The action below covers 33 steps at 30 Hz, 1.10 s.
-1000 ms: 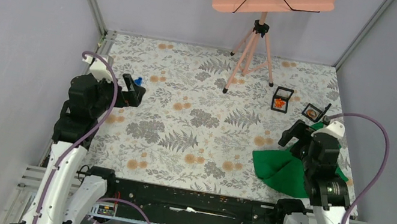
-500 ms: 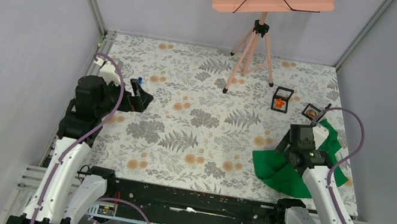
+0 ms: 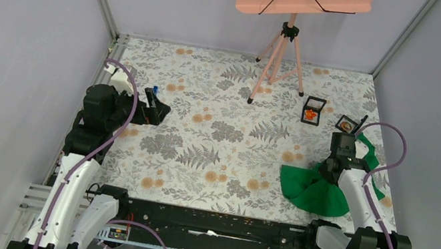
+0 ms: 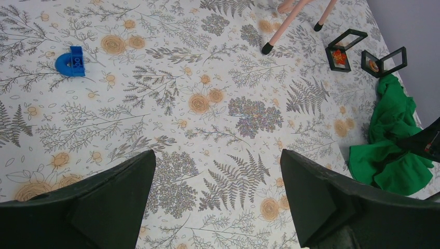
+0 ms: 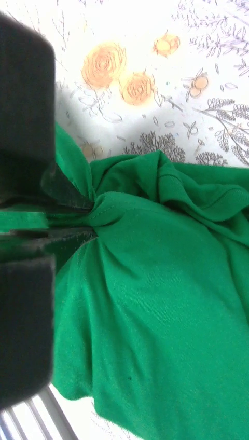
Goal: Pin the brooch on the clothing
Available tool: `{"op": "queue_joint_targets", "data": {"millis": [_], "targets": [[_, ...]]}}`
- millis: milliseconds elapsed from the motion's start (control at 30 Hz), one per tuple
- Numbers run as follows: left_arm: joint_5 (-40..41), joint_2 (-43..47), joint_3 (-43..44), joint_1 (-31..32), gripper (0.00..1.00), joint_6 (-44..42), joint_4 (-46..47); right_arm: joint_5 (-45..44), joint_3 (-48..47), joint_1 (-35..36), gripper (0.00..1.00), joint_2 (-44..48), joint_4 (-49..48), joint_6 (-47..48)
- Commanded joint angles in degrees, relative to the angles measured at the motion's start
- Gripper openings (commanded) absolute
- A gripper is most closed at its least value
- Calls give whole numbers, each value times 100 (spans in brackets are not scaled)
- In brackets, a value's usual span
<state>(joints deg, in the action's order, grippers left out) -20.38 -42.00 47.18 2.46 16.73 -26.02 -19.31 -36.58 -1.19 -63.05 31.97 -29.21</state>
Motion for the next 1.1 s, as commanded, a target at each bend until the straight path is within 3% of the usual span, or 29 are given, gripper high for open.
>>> {"op": "queue_joint_targets", "data": {"millis": [0, 233, 500, 767, 967, 1067], "targets": [[-174, 69, -16, 23, 99, -12, 282, 676, -187, -13, 0, 243, -120, 131], [-315, 28, -16, 26, 99, -5, 289, 984, -685, -4, 0, 1979, 745, 269], [-728, 9, -41, 27, 99, -12, 447, 818, -2453, -4, 0, 3009, 1912, 599], [-1605, 80, -150, 27, 99, 36, 852, 3847, -4569, -7, 0, 2236, 2287, 522], [-2186, 113, -230, 110, 99, 101, 1172, 4677, -4939, 42, 0, 1633, 2201, 592], [-2279, 91, -229, 262, 99, 82, 1205, 4394, -4935, 793, 0, 1293, 2071, 498]]}}
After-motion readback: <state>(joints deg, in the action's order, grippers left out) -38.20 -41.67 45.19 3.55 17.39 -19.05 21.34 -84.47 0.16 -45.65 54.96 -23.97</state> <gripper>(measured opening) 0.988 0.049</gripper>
